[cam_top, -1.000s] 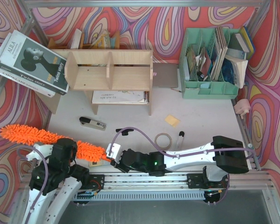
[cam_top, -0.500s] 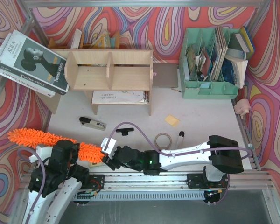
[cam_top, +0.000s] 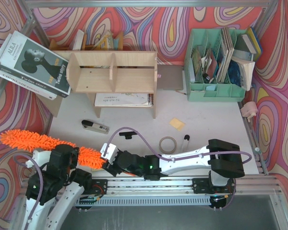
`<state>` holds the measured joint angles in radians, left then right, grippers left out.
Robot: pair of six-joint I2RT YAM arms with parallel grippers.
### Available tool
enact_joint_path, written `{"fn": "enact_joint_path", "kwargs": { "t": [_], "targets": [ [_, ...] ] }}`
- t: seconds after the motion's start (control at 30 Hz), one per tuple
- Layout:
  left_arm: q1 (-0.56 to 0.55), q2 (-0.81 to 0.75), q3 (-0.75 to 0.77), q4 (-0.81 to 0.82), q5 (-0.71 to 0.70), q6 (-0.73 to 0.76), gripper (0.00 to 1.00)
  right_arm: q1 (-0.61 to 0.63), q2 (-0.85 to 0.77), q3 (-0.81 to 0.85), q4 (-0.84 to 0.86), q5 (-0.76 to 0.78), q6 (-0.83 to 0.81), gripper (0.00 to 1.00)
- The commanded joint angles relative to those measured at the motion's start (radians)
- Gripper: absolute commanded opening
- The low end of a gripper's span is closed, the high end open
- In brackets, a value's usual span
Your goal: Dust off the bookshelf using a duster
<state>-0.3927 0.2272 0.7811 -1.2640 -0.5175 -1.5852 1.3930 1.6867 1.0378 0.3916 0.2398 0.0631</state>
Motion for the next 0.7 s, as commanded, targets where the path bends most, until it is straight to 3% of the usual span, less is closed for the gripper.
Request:
{"fn": "enact_joint_path", "kwargs": {
  "t": [0.0, 0.1, 0.43, 0.5, 0.53, 0.57, 0.67],
  "targets": [
    [-0.003, 0.014, 0.051, 0.034, 0.019, -0.001, 0.00, -0.007, 0.056, 0.035, -0.041, 0.029, -0.025, 0.51],
    [-0.003, 0.014, 0.053, 0.038, 0.025, -0.001, 0.00, -0.008, 0.062, 0.039, -0.039, 0.023, -0.024, 0.43],
    [-0.002, -0.022, 0.067, -0.028, -0.035, -0.005, 0.00, -0.008, 0.018, 0.011, -0.028, 0.035, -0.025, 0.00],
    [-0.003, -0.029, 0.066, -0.046, -0.046, -0.006, 0.00, -0.007, 0.001, 0.006, -0.025, 0.026, -0.029, 0.00],
    [-0.003, -0.035, 0.064, -0.058, -0.051, -0.009, 0.06, -0.008, -0.007, 0.003, -0.024, 0.023, -0.032, 0.00],
    [-0.002, -0.043, 0.064, -0.068, -0.060, -0.010, 0.20, -0.007, -0.016, 0.001, -0.023, 0.020, -0.034, 0.00],
    [-0.003, -0.069, 0.078, -0.098, -0.099, 0.001, 0.49, -0.008, -0.040, -0.001, -0.035, 0.024, -0.045, 0.00]
  ]
}}
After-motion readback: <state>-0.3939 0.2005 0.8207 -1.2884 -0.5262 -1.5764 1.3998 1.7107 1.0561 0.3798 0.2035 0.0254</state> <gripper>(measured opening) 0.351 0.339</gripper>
